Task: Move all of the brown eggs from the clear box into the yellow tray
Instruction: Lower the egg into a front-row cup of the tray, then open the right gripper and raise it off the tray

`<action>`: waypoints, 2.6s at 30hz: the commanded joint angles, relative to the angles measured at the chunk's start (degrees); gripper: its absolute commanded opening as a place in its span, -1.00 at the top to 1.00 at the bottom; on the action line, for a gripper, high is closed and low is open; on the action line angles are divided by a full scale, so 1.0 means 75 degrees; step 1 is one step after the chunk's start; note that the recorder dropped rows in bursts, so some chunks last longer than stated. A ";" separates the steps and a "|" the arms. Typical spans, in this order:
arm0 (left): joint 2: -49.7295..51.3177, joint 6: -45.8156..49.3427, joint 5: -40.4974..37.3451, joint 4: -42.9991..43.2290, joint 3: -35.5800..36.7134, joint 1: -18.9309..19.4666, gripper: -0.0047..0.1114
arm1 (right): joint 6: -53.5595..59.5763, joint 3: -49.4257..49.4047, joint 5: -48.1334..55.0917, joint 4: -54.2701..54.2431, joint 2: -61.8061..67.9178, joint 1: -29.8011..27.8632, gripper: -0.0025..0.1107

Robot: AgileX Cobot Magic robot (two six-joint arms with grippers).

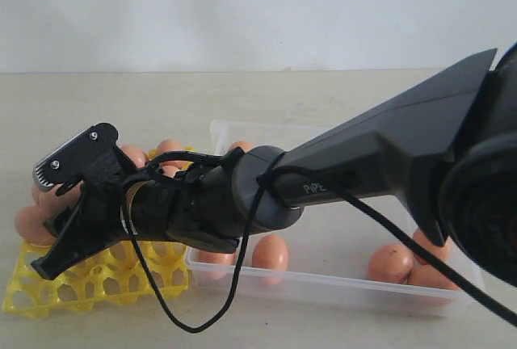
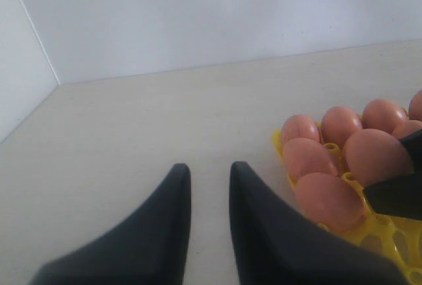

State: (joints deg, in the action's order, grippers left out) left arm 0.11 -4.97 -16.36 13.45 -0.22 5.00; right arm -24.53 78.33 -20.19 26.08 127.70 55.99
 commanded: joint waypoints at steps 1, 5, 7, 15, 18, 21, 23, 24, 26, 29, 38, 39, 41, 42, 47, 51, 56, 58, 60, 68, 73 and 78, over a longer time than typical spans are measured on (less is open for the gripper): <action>-0.0015 -0.0017 0.0016 -0.0015 0.0029 0.0017 0.55 | -0.0003 0.0051 0.0059 -0.0009 -0.0026 -0.0006 0.93; -0.0015 -0.0017 0.0016 -0.0015 0.0029 0.0017 0.55 | -0.0003 0.0051 0.0059 -0.0009 -0.0026 -0.0006 0.93; -0.0015 -0.0017 0.0016 -0.0015 0.0029 0.0017 0.55 | -0.0003 0.0051 0.0056 -0.0009 -0.0026 -0.0006 0.93; -0.0015 -0.0017 0.0016 -0.0015 0.0029 0.0017 0.55 | 0.0092 0.0051 0.0093 0.0023 -0.0026 -0.0006 0.40; -0.0015 -0.0017 0.0016 -0.0015 0.0029 0.0017 0.55 | 0.0143 0.0051 0.0093 0.0023 -0.0026 -0.0006 0.27; -0.0015 -0.0017 0.0016 -0.0015 0.0029 0.0017 0.55 | 0.0143 0.0051 0.0107 0.0023 -0.0044 -0.0006 0.09; -0.0015 -0.0017 0.0016 -0.0015 0.0029 0.0017 0.55 | 0.0143 0.0084 0.0181 0.0023 -0.0044 -0.0006 -0.06; -0.0015 -0.0017 0.0016 -0.0015 0.0029 0.0017 0.55 | 0.0143 0.0084 0.0182 0.0023 -0.0044 -0.0006 -0.12; -0.0015 -0.0017 0.0016 -0.0015 0.0029 0.0017 0.55 | 0.0143 0.0104 0.0320 0.0023 -0.0044 -0.0006 -0.16; -0.0015 -0.0017 0.0016 -0.0015 0.0029 0.0017 0.55 | 0.0143 0.0145 0.0454 0.0023 -0.0044 -0.0006 -0.16; -0.0015 -0.0017 0.0016 -0.0015 0.0029 0.0017 0.55 | 0.0287 0.0145 0.0460 -0.0010 -0.0443 -0.0022 -0.16; -0.0015 -0.0017 0.0016 -0.0015 0.0029 0.0017 0.55 | 0.0340 0.0145 0.0578 -0.0010 -0.0582 -0.0022 -0.16; -0.0015 -0.0017 0.0016 -0.0015 0.0029 0.0017 0.55 | 0.0408 0.0145 0.0981 -0.0010 -0.0907 -0.0052 -0.16; -0.0015 -0.0017 0.0016 -0.0015 0.0029 0.0017 0.55 | 0.0408 0.0145 0.1304 -0.0010 -0.1081 -0.0067 -0.16; -0.0015 -0.0017 0.0016 -0.0015 0.0029 0.0017 0.55 | 0.0443 0.0129 0.3305 0.0106 -0.1908 -0.0167 -0.16; -0.0015 -0.0017 0.0016 -0.0015 0.0029 0.0017 0.55 | 0.0680 0.0129 0.4859 0.0279 -0.2564 -0.0307 -0.16; -0.0015 -0.0017 0.0016 -0.0015 0.0029 0.0017 0.55 | 0.0919 -0.0050 0.6485 0.0575 -0.3090 -0.0482 -0.16; -0.0015 -0.0017 0.0016 -0.0015 0.0029 0.0017 0.55 | 0.0953 -0.0437 0.6769 0.0575 -0.3304 -0.0601 -0.16; -0.0015 -0.0017 0.0016 -0.0015 0.0029 0.0017 0.55 | 0.1006 -0.0884 0.6930 0.0493 -0.3501 -0.0683 -0.16; -0.0015 -0.0017 0.0016 -0.0015 0.0029 0.0017 0.55 | 0.1398 -0.2406 0.7569 0.0380 -0.4318 -0.0949 -0.16; -0.0015 -0.0017 0.0016 -0.0015 0.0029 0.0017 0.55 | 0.1735 -0.2823 0.8570 0.0558 -0.4546 -0.1390 -0.16; -0.0015 -0.0017 0.0016 -0.0015 0.0029 0.0017 0.55 | 0.1975 -0.3326 0.8886 0.0661 -0.4969 -0.1626 -0.16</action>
State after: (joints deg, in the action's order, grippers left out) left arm 0.11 -4.97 -16.36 13.45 -0.22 5.00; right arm -11.12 55.20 45.36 30.40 92.68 44.86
